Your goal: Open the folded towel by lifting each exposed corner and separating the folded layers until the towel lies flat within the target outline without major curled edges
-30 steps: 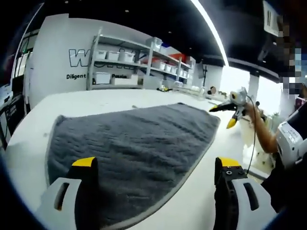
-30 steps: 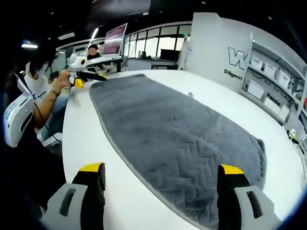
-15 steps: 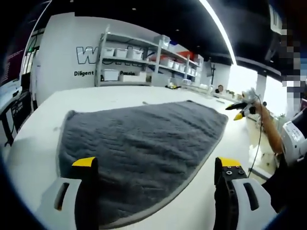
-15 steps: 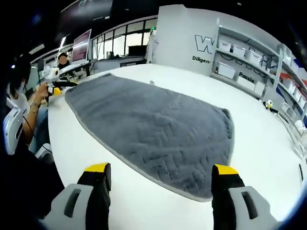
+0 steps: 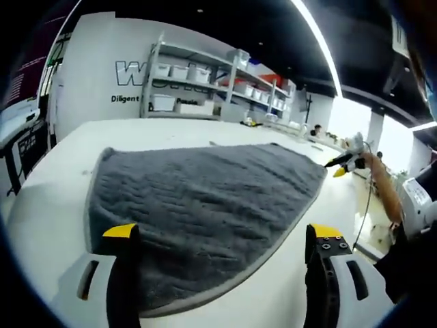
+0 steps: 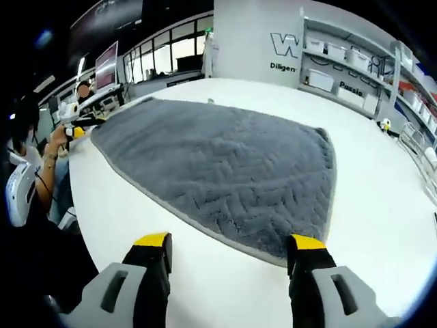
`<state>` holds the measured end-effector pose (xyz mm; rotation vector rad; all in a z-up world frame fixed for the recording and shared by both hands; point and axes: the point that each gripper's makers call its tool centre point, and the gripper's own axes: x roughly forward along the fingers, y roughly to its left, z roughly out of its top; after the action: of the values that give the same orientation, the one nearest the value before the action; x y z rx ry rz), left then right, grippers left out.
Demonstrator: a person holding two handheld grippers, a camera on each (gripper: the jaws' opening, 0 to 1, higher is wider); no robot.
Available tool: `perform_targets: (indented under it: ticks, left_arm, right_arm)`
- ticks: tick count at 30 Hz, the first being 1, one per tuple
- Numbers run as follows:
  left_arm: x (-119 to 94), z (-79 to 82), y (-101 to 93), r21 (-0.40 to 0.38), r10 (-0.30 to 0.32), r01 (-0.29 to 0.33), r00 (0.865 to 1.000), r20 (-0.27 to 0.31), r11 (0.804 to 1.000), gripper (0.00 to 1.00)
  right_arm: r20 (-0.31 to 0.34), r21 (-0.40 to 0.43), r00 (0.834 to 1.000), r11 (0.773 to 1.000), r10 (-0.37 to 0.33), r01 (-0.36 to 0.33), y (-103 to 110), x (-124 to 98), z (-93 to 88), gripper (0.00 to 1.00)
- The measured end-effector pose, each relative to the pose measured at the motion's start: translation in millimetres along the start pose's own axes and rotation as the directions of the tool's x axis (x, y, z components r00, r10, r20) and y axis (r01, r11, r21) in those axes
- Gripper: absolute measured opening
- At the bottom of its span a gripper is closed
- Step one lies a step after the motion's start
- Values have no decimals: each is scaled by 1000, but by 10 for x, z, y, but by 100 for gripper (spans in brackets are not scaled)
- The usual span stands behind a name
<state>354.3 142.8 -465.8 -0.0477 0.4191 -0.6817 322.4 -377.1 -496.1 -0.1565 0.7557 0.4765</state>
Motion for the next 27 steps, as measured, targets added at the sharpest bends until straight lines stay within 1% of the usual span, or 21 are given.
perform_targets:
  ticks: [2,3,6,9,11,14,16,23,27]
  left_arm:
    - [-7,-1,16,-1,6,-6,1000,1,1000,99]
    - [-10,-3,20,-2,7,-7,1000,1,1000,99]
    - [-10,-20,17,-6,6,-6,1000,-2,1000,99]
    - [-4,-37,21,-11,5,-5,1000,-7,1000,99]
    - [-4,-34,20,-23,1,-1,1000,2,1000,98]
    - [-9,-39,12,-22,3,-3,1000,2,1000,98]
    - [-16,-42,3,-20,1,-1,1000,1,1000,98]
    - [-33,-75,-3,-26,-2,1,1000,-6,1000,98]
    - [-24,-112,-20,-26,-4,3,1000,-17,1000,99]
  right_arm:
    - [-21,-9,1000,1000,11,-11,-2,18,-61,70]
    - [-14,-18,1000,1000,12,-12,1,19,-60,70]
    - [-6,7,1000,1000,19,-19,23,3,-51,72]
    - [-10,24,1000,1000,18,-18,14,-17,-56,69]
    - [-14,26,1000,1000,18,-18,7,-20,-62,68]
    - [-40,-10,999,1000,22,-22,3,-32,-94,68]
    - [-52,-18,998,1000,21,-22,-9,-44,-111,67]
    - [-49,10,999,1000,12,-12,-58,-117,-162,60]
    - [-55,9,998,1000,13,-13,-18,-153,-197,60]
